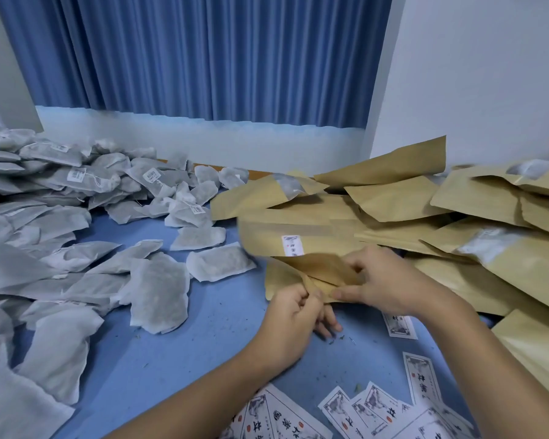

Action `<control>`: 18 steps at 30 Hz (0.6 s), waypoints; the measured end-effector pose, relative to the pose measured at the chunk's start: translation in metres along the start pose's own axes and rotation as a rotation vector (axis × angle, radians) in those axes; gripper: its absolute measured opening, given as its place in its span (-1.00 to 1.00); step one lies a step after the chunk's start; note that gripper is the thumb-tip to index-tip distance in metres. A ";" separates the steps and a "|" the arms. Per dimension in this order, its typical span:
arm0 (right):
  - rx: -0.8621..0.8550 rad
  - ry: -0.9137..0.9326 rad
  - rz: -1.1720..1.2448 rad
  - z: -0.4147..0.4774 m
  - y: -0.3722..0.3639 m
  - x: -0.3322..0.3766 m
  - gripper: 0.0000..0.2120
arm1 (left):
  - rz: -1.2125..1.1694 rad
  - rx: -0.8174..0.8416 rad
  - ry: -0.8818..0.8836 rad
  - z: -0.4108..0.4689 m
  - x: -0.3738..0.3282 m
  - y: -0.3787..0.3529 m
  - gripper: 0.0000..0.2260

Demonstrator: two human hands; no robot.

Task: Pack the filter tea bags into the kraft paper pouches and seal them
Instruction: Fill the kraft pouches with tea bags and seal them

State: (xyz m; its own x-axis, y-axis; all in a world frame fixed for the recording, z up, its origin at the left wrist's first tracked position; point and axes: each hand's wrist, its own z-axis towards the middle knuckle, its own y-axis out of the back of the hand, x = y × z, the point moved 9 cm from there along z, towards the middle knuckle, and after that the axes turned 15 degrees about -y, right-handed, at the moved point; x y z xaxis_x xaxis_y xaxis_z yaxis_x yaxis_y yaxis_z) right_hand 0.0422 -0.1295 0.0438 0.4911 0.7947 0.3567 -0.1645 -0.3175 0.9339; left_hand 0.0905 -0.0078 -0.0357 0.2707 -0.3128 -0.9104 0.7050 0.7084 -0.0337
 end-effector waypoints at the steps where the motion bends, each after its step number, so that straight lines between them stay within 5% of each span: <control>1: -0.041 -0.031 -0.093 0.001 -0.002 -0.002 -0.80 | 0.032 -0.063 0.015 0.002 0.000 0.008 -0.63; 3: -0.303 -0.065 -0.141 -0.002 0.017 0.001 -0.80 | 0.206 -0.234 -0.057 0.002 -0.013 0.030 -0.65; 5: -0.427 -0.078 -0.228 -0.006 0.027 0.010 -0.76 | 0.581 -0.382 -0.408 0.000 -0.065 0.050 -0.75; 7: -0.425 -0.066 -0.334 -0.008 0.027 0.022 -0.73 | 0.984 -0.257 -0.893 -0.006 -0.117 0.029 -0.91; 9: -0.424 -0.070 -0.393 -0.012 0.029 0.027 -0.72 | 1.227 -0.005 -1.046 -0.005 -0.129 0.002 -0.87; 14: -0.465 -0.109 -0.356 -0.019 0.036 0.023 -0.71 | 1.701 0.504 -0.304 0.019 -0.083 -0.015 -0.76; 18: -0.480 -0.089 -0.322 -0.022 0.034 0.030 -0.82 | 1.556 0.572 -0.200 0.063 -0.069 -0.037 -0.76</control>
State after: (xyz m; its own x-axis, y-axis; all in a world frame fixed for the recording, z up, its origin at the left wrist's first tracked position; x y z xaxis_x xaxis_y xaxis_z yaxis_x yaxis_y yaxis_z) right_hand 0.0325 -0.1055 0.0871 0.6468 0.7595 0.0691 -0.3543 0.2190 0.9091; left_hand 0.0871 -0.0528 0.0545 0.9382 0.3180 0.1363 -0.1785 0.1075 0.9780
